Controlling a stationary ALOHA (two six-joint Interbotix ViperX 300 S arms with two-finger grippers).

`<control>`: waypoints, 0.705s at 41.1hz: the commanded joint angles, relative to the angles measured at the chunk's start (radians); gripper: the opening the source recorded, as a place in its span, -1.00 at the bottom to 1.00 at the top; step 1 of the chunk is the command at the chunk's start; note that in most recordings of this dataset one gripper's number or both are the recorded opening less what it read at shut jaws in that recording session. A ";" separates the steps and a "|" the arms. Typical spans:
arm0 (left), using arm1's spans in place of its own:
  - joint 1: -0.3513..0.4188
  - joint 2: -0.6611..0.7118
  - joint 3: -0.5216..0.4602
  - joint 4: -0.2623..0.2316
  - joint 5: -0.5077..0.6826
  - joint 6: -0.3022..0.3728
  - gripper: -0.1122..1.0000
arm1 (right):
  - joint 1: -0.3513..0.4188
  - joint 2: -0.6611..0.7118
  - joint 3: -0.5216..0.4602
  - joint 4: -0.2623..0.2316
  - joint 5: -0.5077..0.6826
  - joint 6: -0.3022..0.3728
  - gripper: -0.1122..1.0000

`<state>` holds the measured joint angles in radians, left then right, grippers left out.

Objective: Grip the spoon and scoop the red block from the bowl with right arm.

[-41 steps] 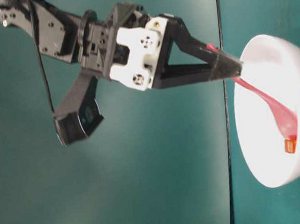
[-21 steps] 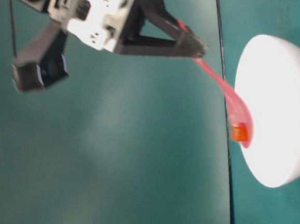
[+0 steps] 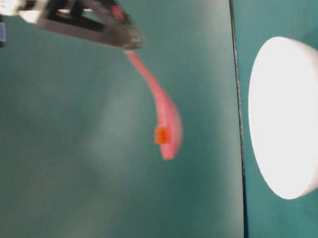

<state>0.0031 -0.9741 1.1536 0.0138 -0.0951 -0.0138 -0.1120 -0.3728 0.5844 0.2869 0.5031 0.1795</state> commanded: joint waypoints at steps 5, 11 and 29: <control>-0.002 0.003 -0.031 0.003 -0.006 0.000 -0.80 | 0.003 -0.057 -0.092 0.006 0.058 0.000 -0.39; -0.002 0.005 -0.031 0.003 -0.008 0.002 -0.80 | 0.003 -0.071 -0.114 0.006 0.075 0.014 -0.39; -0.002 0.005 -0.031 0.003 -0.011 0.003 -0.80 | 0.003 -0.071 -0.112 0.003 0.075 0.069 -0.39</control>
<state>0.0031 -0.9741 1.1536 0.0153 -0.0951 -0.0123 -0.1104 -0.4280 0.4985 0.2884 0.5844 0.2470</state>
